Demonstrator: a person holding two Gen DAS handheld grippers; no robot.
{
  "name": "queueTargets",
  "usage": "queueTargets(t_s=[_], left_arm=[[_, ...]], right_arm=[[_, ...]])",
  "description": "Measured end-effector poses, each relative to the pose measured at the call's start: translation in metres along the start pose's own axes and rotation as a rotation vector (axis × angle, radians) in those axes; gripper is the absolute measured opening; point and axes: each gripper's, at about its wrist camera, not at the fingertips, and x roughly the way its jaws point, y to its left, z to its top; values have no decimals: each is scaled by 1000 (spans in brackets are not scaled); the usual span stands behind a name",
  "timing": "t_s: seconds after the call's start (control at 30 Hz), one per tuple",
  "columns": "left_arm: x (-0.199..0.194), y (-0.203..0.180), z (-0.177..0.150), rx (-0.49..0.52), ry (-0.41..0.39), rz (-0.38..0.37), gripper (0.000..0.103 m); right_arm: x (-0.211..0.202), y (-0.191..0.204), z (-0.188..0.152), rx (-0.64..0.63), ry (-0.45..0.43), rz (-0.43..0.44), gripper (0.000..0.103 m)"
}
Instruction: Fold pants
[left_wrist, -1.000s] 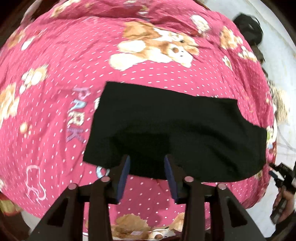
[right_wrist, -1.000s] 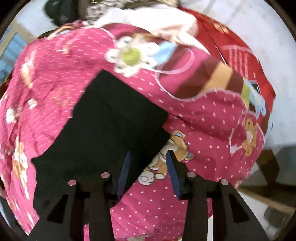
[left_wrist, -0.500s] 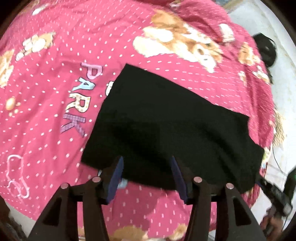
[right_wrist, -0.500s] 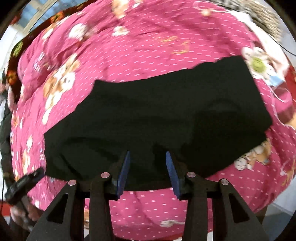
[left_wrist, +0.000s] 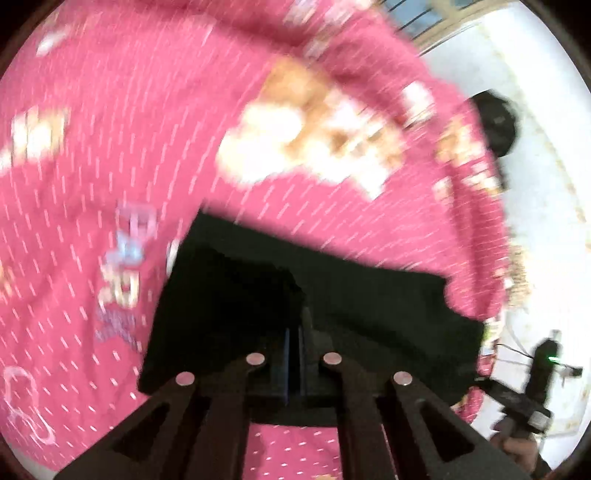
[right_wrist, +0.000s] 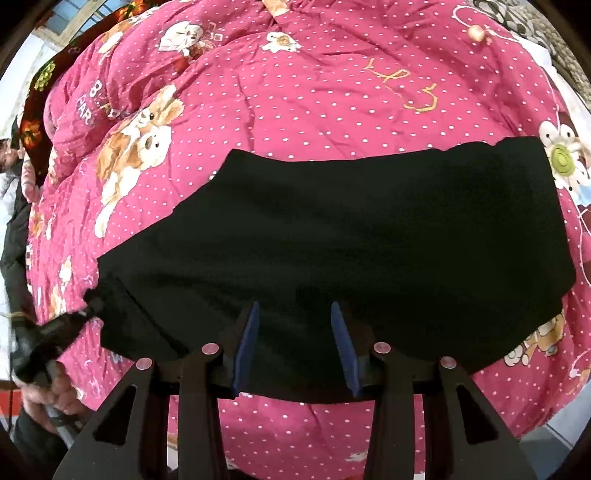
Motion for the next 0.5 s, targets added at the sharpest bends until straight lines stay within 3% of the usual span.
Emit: queueTargets(t_s=[0.13, 0.27, 0.33, 0.43, 0.5], left_arm=[[-22, 4, 7, 66, -63, -24, 4], [5, 36, -5, 58, 59, 35, 8], [24, 57, -11, 24, 132, 161, 10], [16, 79, -12, -69, 118, 186, 12], [2, 80, -13, -81, 88, 180, 18]], right_arm=[[-2, 7, -2, -25, -6, 10, 41], [2, 13, -7, -42, 13, 23, 41], [6, 18, -10, -65, 33, 28, 41], [11, 24, -16, -93, 59, 28, 42], [13, 26, -20, -118, 76, 30, 44]])
